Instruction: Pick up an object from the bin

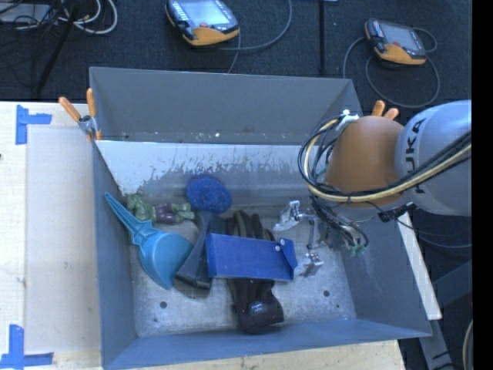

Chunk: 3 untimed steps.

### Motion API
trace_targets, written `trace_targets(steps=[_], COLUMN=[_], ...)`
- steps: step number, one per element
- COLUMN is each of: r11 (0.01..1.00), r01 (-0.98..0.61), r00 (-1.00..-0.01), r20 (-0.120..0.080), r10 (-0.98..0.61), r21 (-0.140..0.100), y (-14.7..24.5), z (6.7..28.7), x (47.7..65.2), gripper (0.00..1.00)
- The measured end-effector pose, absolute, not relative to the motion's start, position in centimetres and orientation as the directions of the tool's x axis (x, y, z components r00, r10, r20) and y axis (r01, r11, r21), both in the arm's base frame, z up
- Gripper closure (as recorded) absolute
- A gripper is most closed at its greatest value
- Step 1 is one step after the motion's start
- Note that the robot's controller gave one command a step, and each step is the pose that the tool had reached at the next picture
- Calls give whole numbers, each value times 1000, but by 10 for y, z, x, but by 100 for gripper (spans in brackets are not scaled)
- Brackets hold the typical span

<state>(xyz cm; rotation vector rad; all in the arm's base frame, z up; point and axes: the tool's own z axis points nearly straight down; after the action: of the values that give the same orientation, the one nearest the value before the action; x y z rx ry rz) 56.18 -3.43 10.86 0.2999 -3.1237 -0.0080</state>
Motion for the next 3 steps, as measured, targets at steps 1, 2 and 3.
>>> trace_targets(steps=[1, 2, 3], r11=[988, 996, 996], r01=[-156, -89, -94], r00=[-988, -996, -995], r20=[-1, -12, -44], r10=[-156, -89, -94], r21=[1, -6, -4], y=[-37, 21, 24], z=[131, 78, 83], x=[565, 550, 558], gripper=[0, 0, 100])
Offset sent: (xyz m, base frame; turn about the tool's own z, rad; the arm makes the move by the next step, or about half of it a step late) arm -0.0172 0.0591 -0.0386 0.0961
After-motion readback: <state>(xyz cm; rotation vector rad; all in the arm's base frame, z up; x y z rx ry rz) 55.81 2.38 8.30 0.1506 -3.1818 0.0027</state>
